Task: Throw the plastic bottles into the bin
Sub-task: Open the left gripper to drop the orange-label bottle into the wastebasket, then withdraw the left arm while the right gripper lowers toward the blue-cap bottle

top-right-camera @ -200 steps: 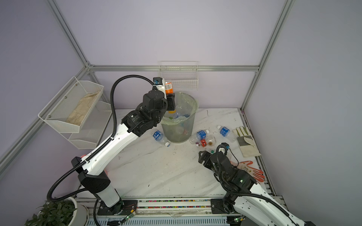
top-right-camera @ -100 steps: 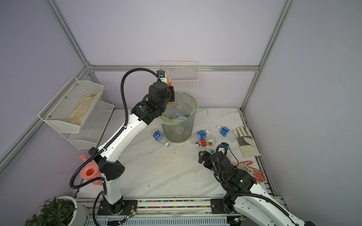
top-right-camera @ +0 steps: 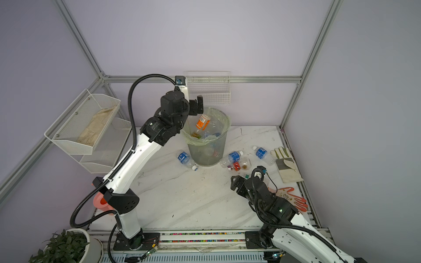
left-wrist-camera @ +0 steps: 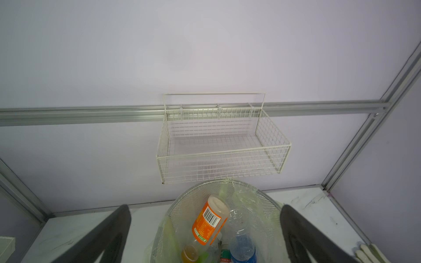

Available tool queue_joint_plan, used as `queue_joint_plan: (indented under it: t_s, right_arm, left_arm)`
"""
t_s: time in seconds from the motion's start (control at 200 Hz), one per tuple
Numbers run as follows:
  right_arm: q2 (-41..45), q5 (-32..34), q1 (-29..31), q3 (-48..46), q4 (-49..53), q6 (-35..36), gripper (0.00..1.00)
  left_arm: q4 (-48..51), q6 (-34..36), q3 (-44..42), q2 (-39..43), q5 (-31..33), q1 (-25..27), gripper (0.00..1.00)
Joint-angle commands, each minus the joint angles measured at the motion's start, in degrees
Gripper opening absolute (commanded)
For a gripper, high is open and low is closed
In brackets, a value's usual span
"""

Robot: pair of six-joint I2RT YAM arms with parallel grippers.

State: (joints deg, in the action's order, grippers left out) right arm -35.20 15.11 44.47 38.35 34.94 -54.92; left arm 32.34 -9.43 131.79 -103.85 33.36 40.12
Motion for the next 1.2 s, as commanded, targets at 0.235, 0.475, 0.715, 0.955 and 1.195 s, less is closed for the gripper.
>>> queue_joint_plan:
  t_s: [0.235, 0.475, 0.715, 0.955, 1.195]
  right_arm:
    - [-0.9, 2.9, 0.0, 0.8, 3.9, -1.8, 0.97]
    - [-6.9, 6.7, 0.0, 0.6, 7.5, -5.0, 0.97]
    - [-15.3, 10.3, -1.2, 0.4, 8.9, -8.3, 0.97]
    - [-18.9, 9.7, -8.4, 1.0, 7.6, -4.4, 0.97]
    - [-23.6, 4.2, -17.1, 0.1, 2.5, 1.6, 0.97]
  left_arm:
    - [-4.7, -4.8, -18.0, 13.8, -2.9, 2.1, 1.00]
    - [-7.3, -9.0, -33.5, 26.6, -4.8, 2.4, 1.00]
    - [-6.7, -14.1, -46.9, 36.4, -4.9, 2.7, 1.00]
    - [-3.0, -19.2, -57.1, 43.9, -5.3, 2.8, 1.00]
    - [-1.0, -23.6, -64.6, 49.9, -5.8, 2.9, 1.00]
